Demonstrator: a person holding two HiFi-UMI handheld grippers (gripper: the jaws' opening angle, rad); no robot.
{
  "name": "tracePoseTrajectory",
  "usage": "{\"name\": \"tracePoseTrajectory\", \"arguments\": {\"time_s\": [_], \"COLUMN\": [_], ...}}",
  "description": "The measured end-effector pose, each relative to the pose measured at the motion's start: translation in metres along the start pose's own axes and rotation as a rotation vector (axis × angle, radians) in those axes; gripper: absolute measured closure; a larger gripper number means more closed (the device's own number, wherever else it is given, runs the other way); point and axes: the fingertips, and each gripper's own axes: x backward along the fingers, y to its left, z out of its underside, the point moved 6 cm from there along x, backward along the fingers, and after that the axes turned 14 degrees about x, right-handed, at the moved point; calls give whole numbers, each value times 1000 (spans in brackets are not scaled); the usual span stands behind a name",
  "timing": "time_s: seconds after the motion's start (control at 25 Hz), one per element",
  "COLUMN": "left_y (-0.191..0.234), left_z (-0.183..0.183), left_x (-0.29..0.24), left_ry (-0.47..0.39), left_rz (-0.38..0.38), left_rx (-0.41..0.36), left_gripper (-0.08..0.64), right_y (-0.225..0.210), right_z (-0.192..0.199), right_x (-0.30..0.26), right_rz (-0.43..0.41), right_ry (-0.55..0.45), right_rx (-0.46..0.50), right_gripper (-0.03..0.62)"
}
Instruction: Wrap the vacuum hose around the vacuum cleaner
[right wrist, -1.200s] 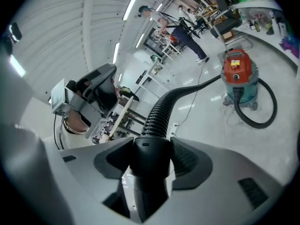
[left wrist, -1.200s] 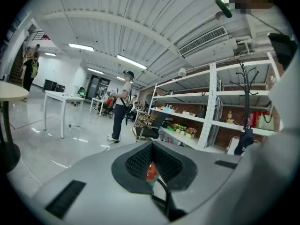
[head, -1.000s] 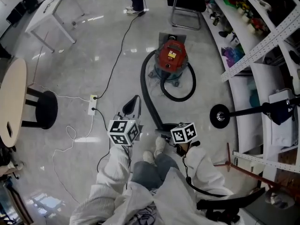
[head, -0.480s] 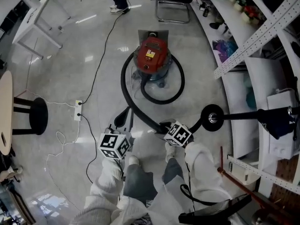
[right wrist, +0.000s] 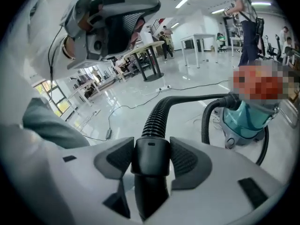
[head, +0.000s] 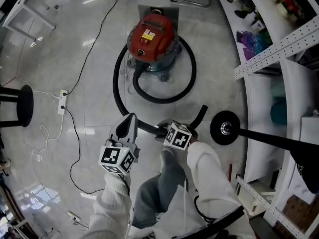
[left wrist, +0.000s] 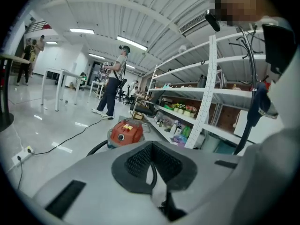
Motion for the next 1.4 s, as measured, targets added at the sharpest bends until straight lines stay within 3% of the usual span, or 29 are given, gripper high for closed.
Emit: {"name": "tracePoseTrajectory", "arguments": {"time_s": [0.2, 0.4, 0.64, 0.76, 0.88, 1.04, 1.4], "left_y": [65, 130, 176, 182, 188, 198, 216], "left_z": [106, 199, 269, 293, 306, 306, 314], "left_x": [-30, -53, -71, -73, -67, -62, -54], "left_ry": [-63, -93, -110, -106, -79, -65, -108], "left_rz": [-35, -67, -89, -86, -101, -112, -112], "left_rx": [-11, -70, -27, 4, -23, -65, -38], "left_gripper": [558, 558, 558, 558, 558, 558, 558], "right_y": [-23, -39, -61, -72, -77, -84, -87], "right_z": [95, 185, 242, 253, 264, 273, 287], "right_x": [-108, -209, -271, -280, -287, -295, -325], "right_rz": [-40, -95, -80, -69, -52, -26, -44], "right_ry": [-9, 44, 49, 66, 76, 84, 183], "right_rx": [85, 182, 192, 212, 202, 178, 150], "right_gripper": [353, 353, 353, 353, 353, 353, 351]}}
